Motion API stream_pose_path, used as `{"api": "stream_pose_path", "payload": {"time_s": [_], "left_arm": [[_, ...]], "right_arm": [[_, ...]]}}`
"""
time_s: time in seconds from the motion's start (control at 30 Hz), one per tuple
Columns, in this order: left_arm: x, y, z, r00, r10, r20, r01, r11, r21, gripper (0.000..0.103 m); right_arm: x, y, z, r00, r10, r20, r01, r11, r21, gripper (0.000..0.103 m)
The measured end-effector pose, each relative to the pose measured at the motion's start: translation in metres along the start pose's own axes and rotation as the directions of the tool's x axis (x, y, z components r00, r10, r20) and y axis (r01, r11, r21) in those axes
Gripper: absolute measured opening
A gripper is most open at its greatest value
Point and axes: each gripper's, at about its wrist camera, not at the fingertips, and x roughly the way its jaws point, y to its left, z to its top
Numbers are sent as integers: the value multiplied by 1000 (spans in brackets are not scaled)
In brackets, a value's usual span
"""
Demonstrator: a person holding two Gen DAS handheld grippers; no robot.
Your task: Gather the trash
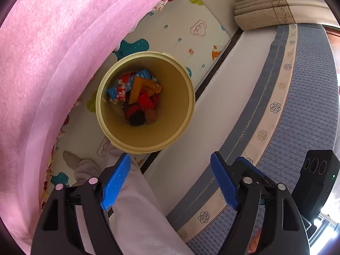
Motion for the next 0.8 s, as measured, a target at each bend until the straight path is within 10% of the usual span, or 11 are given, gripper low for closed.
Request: {"api": "stream_pose_path", "payload": {"time_s": [0.8], "left_arm": [[-31, -1, -10, 998, -35, 61, 33, 999, 34, 77]], "right_arm": [[-21, 29, 0, 999, -1, 33, 3, 999, -50, 35]]}}
